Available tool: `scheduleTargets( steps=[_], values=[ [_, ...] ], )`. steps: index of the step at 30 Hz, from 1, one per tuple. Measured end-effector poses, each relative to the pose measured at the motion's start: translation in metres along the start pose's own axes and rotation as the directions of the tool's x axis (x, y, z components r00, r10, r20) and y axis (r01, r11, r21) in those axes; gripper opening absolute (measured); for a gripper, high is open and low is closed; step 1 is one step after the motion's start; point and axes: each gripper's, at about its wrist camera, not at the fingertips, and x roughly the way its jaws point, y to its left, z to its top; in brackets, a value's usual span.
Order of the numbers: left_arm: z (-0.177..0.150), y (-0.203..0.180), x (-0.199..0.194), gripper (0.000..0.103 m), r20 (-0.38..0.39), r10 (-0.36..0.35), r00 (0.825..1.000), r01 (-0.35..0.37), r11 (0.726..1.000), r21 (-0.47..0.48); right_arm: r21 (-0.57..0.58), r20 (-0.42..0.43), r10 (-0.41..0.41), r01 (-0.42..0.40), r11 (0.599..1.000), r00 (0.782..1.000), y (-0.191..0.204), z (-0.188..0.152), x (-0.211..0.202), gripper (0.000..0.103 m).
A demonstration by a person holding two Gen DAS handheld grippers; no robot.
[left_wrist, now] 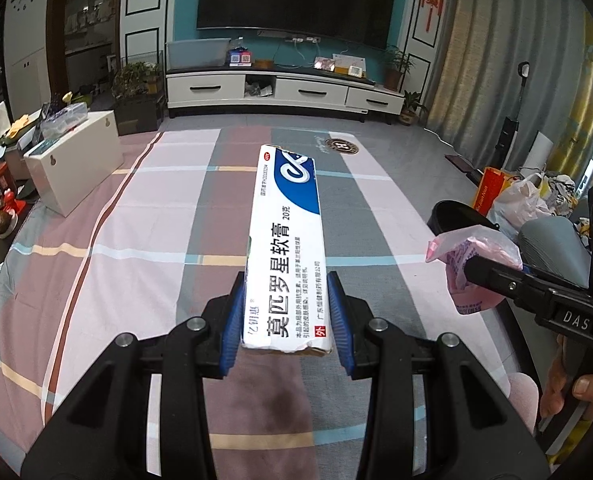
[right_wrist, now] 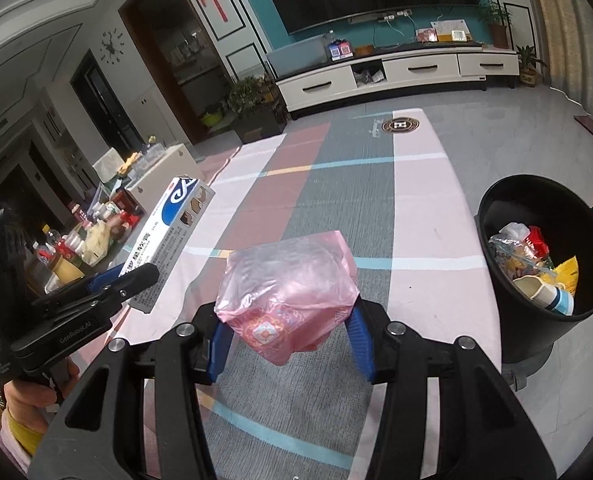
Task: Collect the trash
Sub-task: 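Carry the white medicine box and pink bag over the black bin with both tools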
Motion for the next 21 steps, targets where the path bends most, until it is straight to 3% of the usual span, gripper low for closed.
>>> scheduleTargets(
  steps=[21],
  values=[
    [0.012,-0.061,0.005,0.040,-0.007,-0.043,0.999,0.044,0.991,0.123,0.066,0.073,-0.012,0.007,0.998,0.997,-0.038,-0.014,-0.035,0.050]
  ],
)
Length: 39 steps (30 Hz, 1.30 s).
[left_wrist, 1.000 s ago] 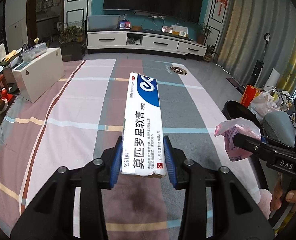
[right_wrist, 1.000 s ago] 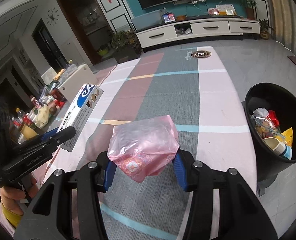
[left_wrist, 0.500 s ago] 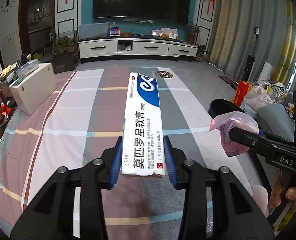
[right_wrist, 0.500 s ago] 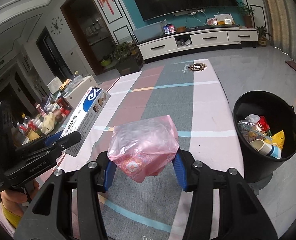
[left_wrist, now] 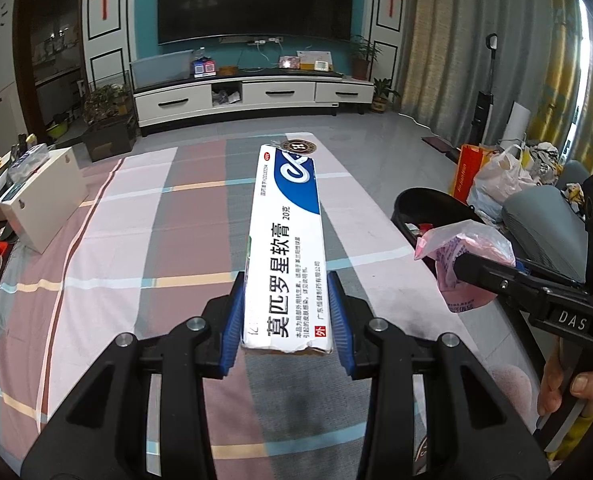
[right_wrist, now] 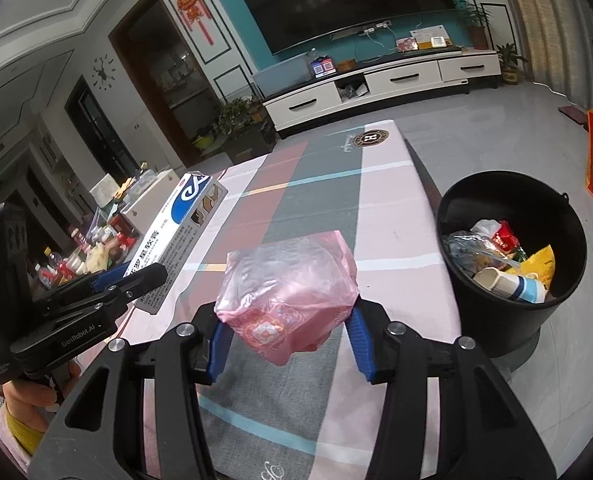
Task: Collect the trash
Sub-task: 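Carry the white medicine box and pink bag over the black bin with both tools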
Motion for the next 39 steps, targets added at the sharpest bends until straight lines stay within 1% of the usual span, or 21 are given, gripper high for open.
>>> scheduleTargets(
  steps=[7,19,33,39],
  values=[
    [0.006,-0.021,0.008,0.040,-0.005,-0.022,1.000,0.022,0.999,0.040,0.042,0.024,-0.011,0.010,0.999,1.000,-0.018,0.000,-0.009,0.050],
    [0.018,-0.046,0.024,0.040,-0.014,-0.067,0.998,0.068,0.994,0.088,0.091,0.056,-0.036,0.031,0.995,0.998,-0.042,0.000,-0.024,0.050],
    [0.033,-0.077,0.043,0.040,-0.018,-0.114,0.993,0.115,0.983,0.145,0.167,0.114,-0.089,0.069,0.984,0.990,-0.079,0.004,-0.044,0.050],
    [0.039,-0.090,0.054,0.040,-0.024,-0.135,0.991,0.137,0.974,0.183,0.212,0.134,-0.126,0.096,0.972,0.983,-0.098,0.005,-0.051,0.050]
  ],
)
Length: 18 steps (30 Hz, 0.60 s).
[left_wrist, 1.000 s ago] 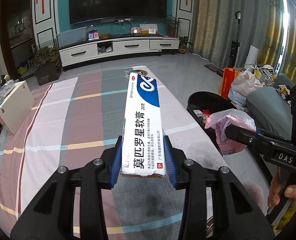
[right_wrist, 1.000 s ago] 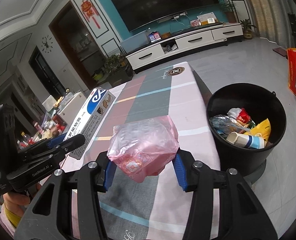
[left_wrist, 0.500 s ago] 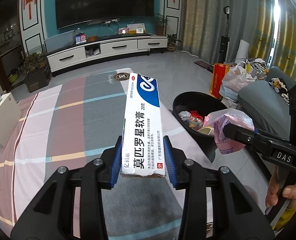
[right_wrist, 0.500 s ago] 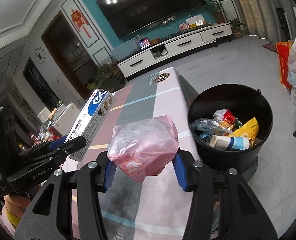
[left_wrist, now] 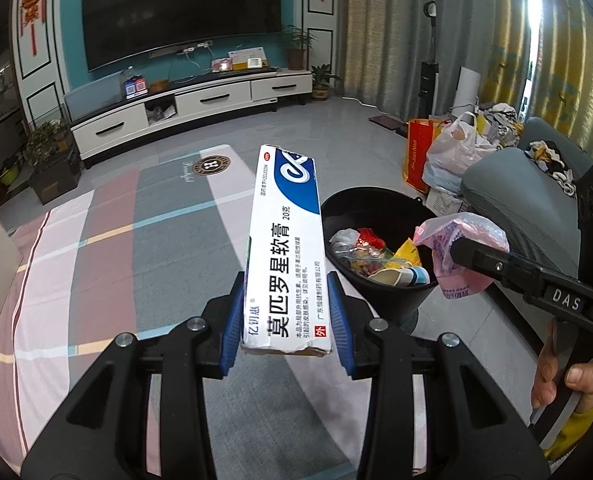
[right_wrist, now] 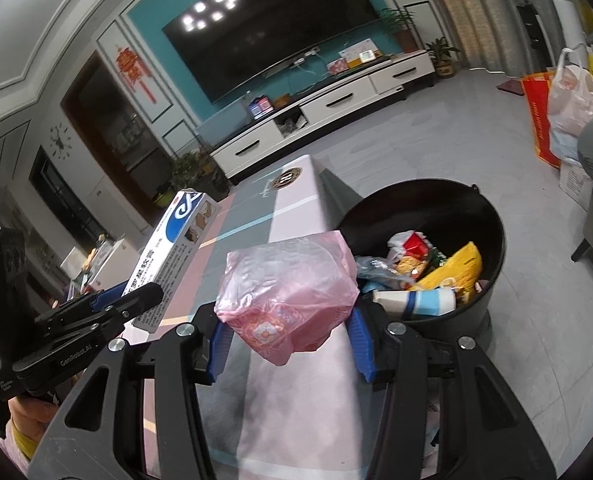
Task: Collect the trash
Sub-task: 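Carry the white medicine box and pink bag over the black bin with both tools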
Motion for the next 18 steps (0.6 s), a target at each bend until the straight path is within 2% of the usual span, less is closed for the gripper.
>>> scheduleTargets(
  steps=[9,18],
  values=[
    [0.012,-0.023,0.029,0.040,-0.027,-0.068,0.997,0.069,0.997,0.042,0.077,0.024,-0.062,0.060,0.995,0.998,-0.038,0.003,-0.001,0.050],
    [0.030,-0.057,0.074,0.040,-0.083,-0.123,0.989,0.130,0.988,0.084,0.125,0.017,-0.098,0.095,0.988,0.995,-0.069,0.006,0.010,0.050]
  ],
)
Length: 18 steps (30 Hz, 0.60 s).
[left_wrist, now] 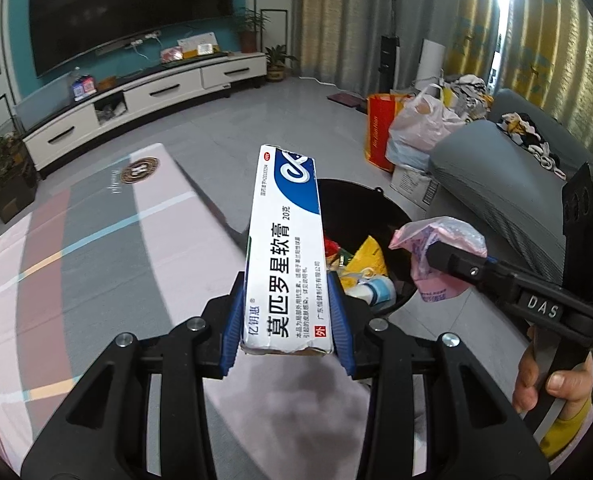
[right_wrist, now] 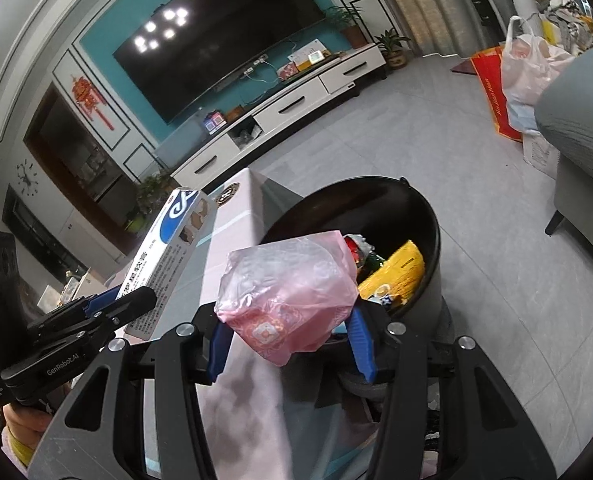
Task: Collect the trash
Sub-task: 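Carry the white medicine box and pink bag over the black bin with both tools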
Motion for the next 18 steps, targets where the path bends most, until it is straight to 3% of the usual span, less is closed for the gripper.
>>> scheduleTargets(
  steps=[18],
  values=[
    [0.024,-0.036,0.072,0.040,-0.090,0.008,0.996,-0.002,0.998,0.065,0.026,-0.022,-0.026,0.026,0.999,0.999,-0.027,0.017,0.034,0.050]
  ],
)
